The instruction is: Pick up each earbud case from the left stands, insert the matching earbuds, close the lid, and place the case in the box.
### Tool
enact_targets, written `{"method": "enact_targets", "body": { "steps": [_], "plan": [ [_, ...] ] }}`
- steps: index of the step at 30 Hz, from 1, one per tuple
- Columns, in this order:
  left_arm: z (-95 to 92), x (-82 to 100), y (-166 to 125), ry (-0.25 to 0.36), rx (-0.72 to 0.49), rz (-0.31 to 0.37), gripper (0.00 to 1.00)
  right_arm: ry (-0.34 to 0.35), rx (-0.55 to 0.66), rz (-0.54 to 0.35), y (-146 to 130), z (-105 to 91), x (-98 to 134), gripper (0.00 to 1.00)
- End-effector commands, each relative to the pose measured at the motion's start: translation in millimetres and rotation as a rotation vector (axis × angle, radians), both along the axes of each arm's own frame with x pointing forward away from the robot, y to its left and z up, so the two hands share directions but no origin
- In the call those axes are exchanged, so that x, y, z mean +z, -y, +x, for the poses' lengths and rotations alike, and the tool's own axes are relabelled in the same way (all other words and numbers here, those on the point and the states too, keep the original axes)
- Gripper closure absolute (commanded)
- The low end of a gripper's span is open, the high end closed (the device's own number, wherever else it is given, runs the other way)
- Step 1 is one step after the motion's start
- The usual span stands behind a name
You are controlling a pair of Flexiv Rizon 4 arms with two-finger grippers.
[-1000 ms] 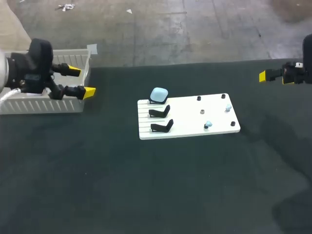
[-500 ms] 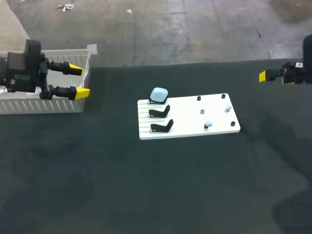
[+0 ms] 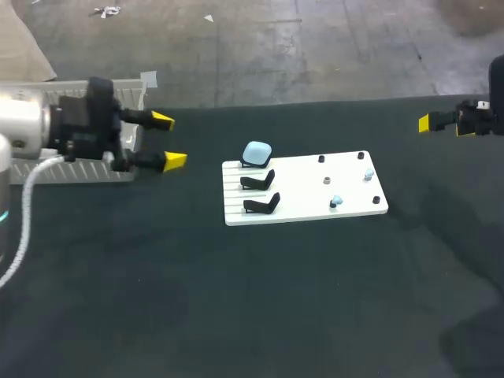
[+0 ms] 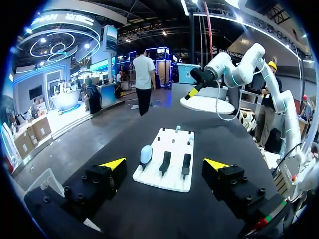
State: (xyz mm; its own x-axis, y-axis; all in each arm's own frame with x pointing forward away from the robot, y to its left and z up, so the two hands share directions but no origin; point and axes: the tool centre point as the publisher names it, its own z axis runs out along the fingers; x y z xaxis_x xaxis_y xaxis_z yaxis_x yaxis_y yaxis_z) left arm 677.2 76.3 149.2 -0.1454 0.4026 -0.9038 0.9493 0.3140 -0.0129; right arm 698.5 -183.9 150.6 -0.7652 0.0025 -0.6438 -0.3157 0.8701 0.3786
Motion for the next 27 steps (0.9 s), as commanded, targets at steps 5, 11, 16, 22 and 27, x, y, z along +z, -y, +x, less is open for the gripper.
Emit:
{"method": "enact_targets", "body": {
  "steps": [5,11,16,22,27],
  "plan": [
    [17.0,-6.6,17,-0.019,-0.011,0.035,0.00,0.000,0.003,0.001,0,0.7,-1,0.00],
    [17.0,-6.6,17,-0.019,-0.011,0.035,0.00,0.000,0.003,0.001,0,0.7,-1,0.00],
    [17.0,-6.6,17,-0.019,-0.011,0.035,0.00,0.000,0.003,0.001,0,0.7,-1,0.00],
    [24.5,-12.9,20,-0.008,-0.018,0.019,0.00,0.000,0.003,0.001,0,0.7,-1,0.00],
    [40.0,-28.4,21,0.003,-0.061,-0.010,0.00,0.000,0.003,0.001,0,0.7,-1,0.00]
  ]
}}
